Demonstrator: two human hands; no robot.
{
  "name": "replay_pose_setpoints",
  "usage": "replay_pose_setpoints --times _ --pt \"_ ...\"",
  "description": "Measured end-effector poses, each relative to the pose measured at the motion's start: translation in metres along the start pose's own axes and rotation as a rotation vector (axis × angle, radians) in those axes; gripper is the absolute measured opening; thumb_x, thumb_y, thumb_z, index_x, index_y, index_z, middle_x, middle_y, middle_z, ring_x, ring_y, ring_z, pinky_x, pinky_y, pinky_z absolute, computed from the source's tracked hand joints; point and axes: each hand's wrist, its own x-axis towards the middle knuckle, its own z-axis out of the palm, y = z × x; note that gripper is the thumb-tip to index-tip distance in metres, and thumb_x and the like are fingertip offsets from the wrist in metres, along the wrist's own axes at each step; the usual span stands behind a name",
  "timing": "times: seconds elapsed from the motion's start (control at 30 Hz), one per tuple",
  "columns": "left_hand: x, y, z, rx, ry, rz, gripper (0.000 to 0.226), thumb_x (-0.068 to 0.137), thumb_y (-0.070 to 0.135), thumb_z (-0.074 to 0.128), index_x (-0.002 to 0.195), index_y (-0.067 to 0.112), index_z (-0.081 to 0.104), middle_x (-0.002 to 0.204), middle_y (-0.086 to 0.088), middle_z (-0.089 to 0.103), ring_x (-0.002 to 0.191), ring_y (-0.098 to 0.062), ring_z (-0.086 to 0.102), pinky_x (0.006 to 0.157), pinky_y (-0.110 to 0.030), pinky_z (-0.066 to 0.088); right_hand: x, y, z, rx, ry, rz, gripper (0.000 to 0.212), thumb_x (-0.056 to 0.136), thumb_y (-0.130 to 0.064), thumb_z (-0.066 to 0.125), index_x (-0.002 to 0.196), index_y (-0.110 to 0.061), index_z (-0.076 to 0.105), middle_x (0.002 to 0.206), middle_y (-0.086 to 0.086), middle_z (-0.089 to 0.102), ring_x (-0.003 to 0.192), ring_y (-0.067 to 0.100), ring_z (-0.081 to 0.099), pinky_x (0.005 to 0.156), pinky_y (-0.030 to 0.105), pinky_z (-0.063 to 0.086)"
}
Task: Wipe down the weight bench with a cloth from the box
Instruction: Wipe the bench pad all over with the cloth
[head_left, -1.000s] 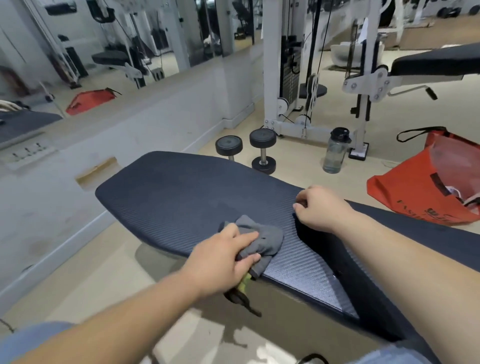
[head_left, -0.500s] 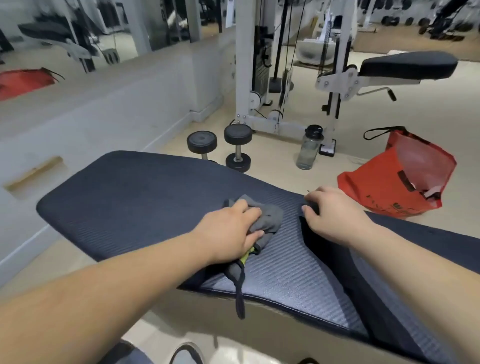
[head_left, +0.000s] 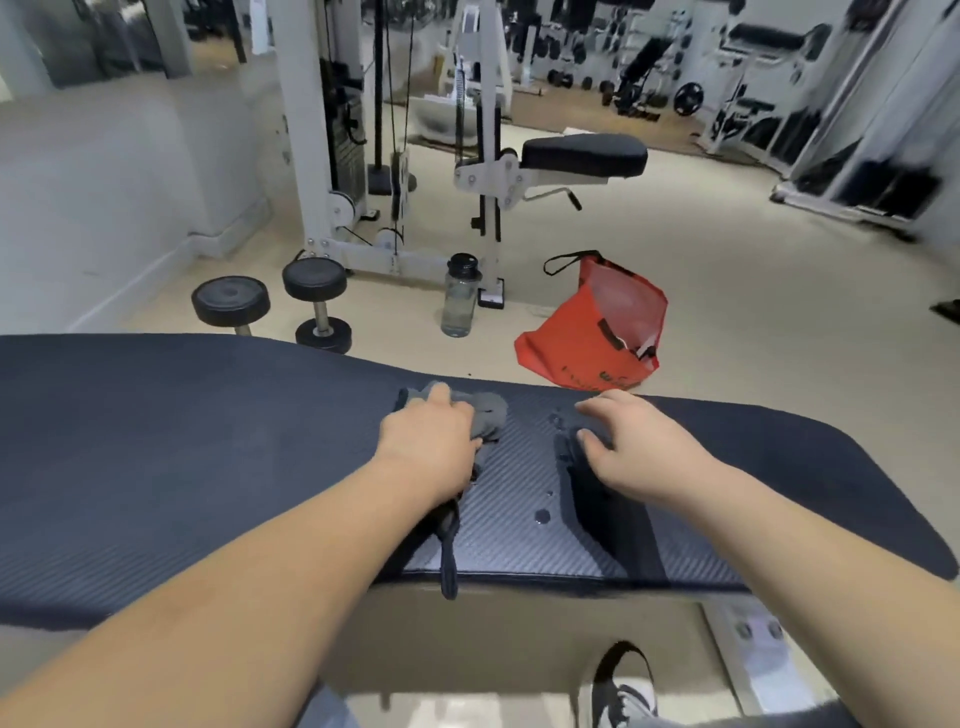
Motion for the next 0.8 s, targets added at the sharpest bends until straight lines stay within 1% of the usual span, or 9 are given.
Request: replay_pose_setpoints --times 0.07,0.13,0.3,0.43,0.57,0.63,0.7,0.77,0.8 --pt "-0.002 -0.008 -0.001 0.121 0.101 -0.029 0.043 0.100 0.054 0.041 0.129 0.028 0.058 0.133 -0.005 0.038 0.121 -0.031 0.040 0.084 -0.043 0.041 0.001 0.004 0.007 0.044 0.019 0.028 0.048 0.100 -0.031 0.052 0.146 -0.015 0.054 0.147 0.003 0.054 0.139 0.025 0.047 0.112 0.042 0.044" --pt "-0.001 -0.015 0.001 0.194 0.129 -0.026 0.044 0.098 0.057 0.039 0.127 0.030 0.059 0.134 -0.003 0.038 0.122 -0.031 0.037 0.090 -0.045 0.039 0.010 0.009 0.011 0.085 0.017 0.044 0.047 0.100 -0.028 0.051 0.145 -0.014 0.054 0.147 0.005 0.054 0.139 0.027 0.048 0.113 0.042 0.043" --pt "0.008 -0.014 0.001 0.014 -0.026 -0.023 0.038 0.097 0.046 0.038 0.130 0.029 0.048 0.127 -0.004 0.038 0.119 -0.031 0.035 0.093 -0.048 0.047 0.041 0.036 0.012 0.008 -0.023 0.007 0.039 0.096 -0.022 0.048 0.129 -0.015 0.068 0.128 0.007 0.061 0.127 0.030 0.054 0.102 0.048 0.051" --pt "0.030 -0.008 0.013 0.015 0.062 -0.016 0.037 0.099 0.048 0.044 0.131 0.032 0.048 0.130 -0.005 0.041 0.117 -0.033 0.037 0.093 -0.049 0.050 0.040 0.073 0.014 -0.039 0.007 -0.027 0.032 0.096 -0.024 0.049 0.117 -0.020 0.073 0.118 0.000 0.060 0.118 0.027 0.056 0.090 0.046 0.055" --pt "0.073 0.019 0.016 -0.041 0.130 -0.074 0.035 0.100 0.046 0.046 0.130 0.029 0.051 0.127 -0.010 0.044 0.118 -0.037 0.038 0.094 -0.050 0.048 0.034 0.102 0.017 0.056 0.069 -0.007 0.033 0.098 -0.029 0.049 0.123 -0.022 0.070 0.123 -0.004 0.061 0.122 0.023 0.055 0.093 0.047 0.055" --pt "0.087 0.037 0.018 -0.019 0.133 -0.001 0.040 0.100 0.046 0.046 0.137 0.033 0.048 0.130 -0.009 0.044 0.116 -0.037 0.039 0.097 -0.051 0.047 0.032 0.108 0.020 0.057 0.007 0.003 0.034 0.099 -0.030 0.046 0.121 -0.023 0.071 0.123 -0.004 0.060 0.124 0.023 0.052 0.095 0.048 0.054" --pt "0.091 0.054 0.023 -0.039 0.133 0.162 0.046 0.099 0.046 0.046 0.144 0.039 0.044 0.133 -0.006 0.045 0.114 -0.034 0.041 0.097 -0.050 0.047 0.032 0.113 0.022 0.070 -0.055 0.016 0.035 0.100 -0.029 0.044 0.123 -0.025 0.070 0.126 -0.005 0.058 0.127 0.022 0.050 0.098 0.049 0.052" --pt "0.090 0.064 0.028 -0.091 0.128 0.309 0.051 0.098 0.044 0.049 0.149 0.043 0.042 0.135 0.000 0.045 0.115 -0.030 0.043 0.097 -0.047 0.048 0.035 0.116 0.020 0.079 -0.066 0.034 0.039 0.098 -0.025 0.044 0.129 -0.028 0.069 0.131 -0.008 0.058 0.128 0.020 0.048 0.100 0.048 0.051" --pt "0.092 0.064 0.029 -0.126 0.128 0.324 0.052 0.098 0.042 0.049 0.150 0.045 0.042 0.136 0.002 0.046 0.116 -0.029 0.044 0.097 -0.046 0.048 0.037 0.115 0.018 0.075 -0.069 0.041 0.041 0.097 -0.022 0.045 0.130 -0.028 0.069 0.131 -0.008 0.058 0.129 0.020 0.047 0.100 0.047 0.051"
